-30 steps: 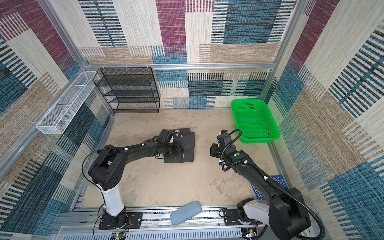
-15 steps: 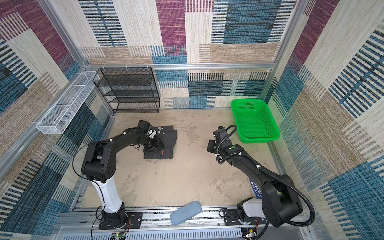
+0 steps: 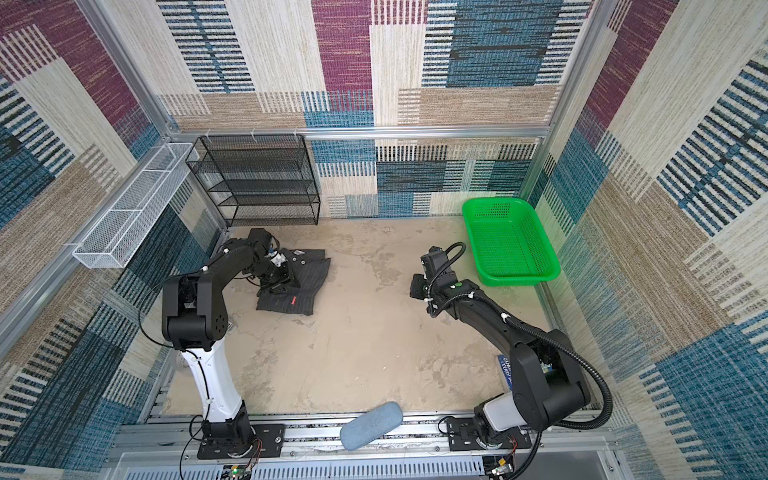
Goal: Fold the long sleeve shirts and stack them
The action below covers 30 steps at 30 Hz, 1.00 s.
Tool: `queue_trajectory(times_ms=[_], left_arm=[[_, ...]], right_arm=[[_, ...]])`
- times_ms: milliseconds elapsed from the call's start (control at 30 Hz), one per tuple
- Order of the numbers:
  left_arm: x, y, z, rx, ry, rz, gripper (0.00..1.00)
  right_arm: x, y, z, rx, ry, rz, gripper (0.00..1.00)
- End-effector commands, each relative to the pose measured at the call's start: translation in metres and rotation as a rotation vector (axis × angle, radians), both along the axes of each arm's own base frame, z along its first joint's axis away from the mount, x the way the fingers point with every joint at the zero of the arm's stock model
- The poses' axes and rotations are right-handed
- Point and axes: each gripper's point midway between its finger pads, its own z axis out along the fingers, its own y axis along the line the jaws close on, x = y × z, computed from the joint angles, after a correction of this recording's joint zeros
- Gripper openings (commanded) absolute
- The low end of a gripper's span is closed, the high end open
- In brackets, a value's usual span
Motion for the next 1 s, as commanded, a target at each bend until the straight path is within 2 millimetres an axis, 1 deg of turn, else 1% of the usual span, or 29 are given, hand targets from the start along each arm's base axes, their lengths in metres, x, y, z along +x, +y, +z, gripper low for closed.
queue_trajectory(times_ms=[0,67,167,233,267,333,400,500,600,733,833,967], left_arm=[[-0.002,0.002,0.024,0.021,-0.039,-0.046,0.46],[-0.001,-0.001,0.039,0.005,-0.071,-0.038,0.47],[-0.007,-0.007,0.056,-0.006,-0.111,-0.027,0.48],[-0.013,-0.018,0.065,-0.016,-0.139,-0.037,0.49],[-0.019,-0.024,0.065,-0.013,-0.138,-0.043,0.49],[-0.031,-0.039,0.060,0.004,-0.131,-0.059,0.49],[-0.042,-0.048,0.047,0.059,-0.116,-0.065,0.49],[-0.045,-0.059,0.029,0.099,-0.108,-0.072,0.50],[-0.031,-0.063,0.014,0.102,-0.125,-0.047,0.50],[-0.012,-0.065,0.000,0.119,-0.118,-0.037,0.50],[-0.001,-0.059,-0.009,0.145,-0.110,-0.027,0.50],[0.011,-0.044,-0.019,0.150,-0.091,0.005,0.50]], right_arm=[[0.008,0.006,0.015,0.027,-0.059,0.014,0.37],[0.006,0.005,0.021,0.033,-0.075,0.015,0.37],[0.001,0.003,0.028,0.047,-0.094,0.010,0.37],[-0.004,0.002,0.029,0.056,-0.099,0.013,0.37],[-0.006,0.001,0.028,0.058,-0.099,0.010,0.37],[-0.010,0.001,0.027,0.066,-0.097,0.012,0.37],[-0.014,0.002,0.026,0.077,-0.095,0.016,0.37],[-0.018,0.000,0.024,0.086,-0.099,0.014,0.38],[-0.020,0.000,0.020,0.082,-0.094,0.016,0.38],[-0.021,-0.001,0.016,0.077,-0.085,0.015,0.38],[-0.021,-0.003,0.014,0.072,-0.080,0.008,0.38],[-0.020,-0.004,0.011,0.060,-0.074,0.006,0.38]])
